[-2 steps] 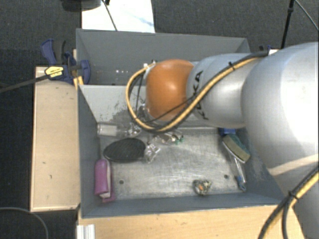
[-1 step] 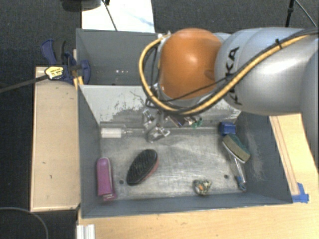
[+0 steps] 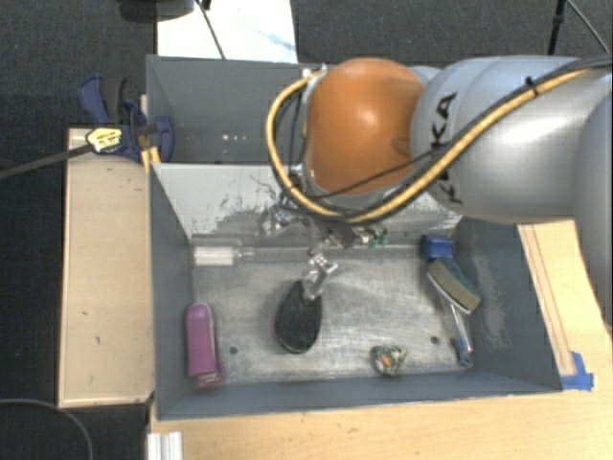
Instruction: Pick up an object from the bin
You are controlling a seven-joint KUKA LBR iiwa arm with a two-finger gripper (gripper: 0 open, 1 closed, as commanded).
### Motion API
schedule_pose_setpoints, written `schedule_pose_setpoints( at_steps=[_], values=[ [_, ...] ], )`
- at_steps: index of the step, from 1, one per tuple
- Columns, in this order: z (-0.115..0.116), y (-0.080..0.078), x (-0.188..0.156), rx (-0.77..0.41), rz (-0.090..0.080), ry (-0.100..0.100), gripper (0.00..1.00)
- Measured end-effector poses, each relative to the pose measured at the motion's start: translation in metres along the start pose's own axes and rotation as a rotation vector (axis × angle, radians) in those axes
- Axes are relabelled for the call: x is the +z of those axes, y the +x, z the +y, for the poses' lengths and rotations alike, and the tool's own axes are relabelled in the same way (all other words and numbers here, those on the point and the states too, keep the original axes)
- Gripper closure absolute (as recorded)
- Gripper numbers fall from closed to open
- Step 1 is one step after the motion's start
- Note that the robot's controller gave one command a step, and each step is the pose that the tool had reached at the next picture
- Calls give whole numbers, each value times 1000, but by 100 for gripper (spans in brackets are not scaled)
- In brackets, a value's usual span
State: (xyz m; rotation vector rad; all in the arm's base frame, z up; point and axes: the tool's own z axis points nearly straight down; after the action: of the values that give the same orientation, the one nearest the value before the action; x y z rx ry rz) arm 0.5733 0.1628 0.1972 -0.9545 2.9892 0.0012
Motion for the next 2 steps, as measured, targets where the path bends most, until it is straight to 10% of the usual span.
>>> schedule_pose_setpoints(
  at_steps=[1, 2],
  values=[
    [-3, 57, 95, -317, -45, 15, 0],
    [10, 10, 89, -192, -8, 1, 0]
  ],
)
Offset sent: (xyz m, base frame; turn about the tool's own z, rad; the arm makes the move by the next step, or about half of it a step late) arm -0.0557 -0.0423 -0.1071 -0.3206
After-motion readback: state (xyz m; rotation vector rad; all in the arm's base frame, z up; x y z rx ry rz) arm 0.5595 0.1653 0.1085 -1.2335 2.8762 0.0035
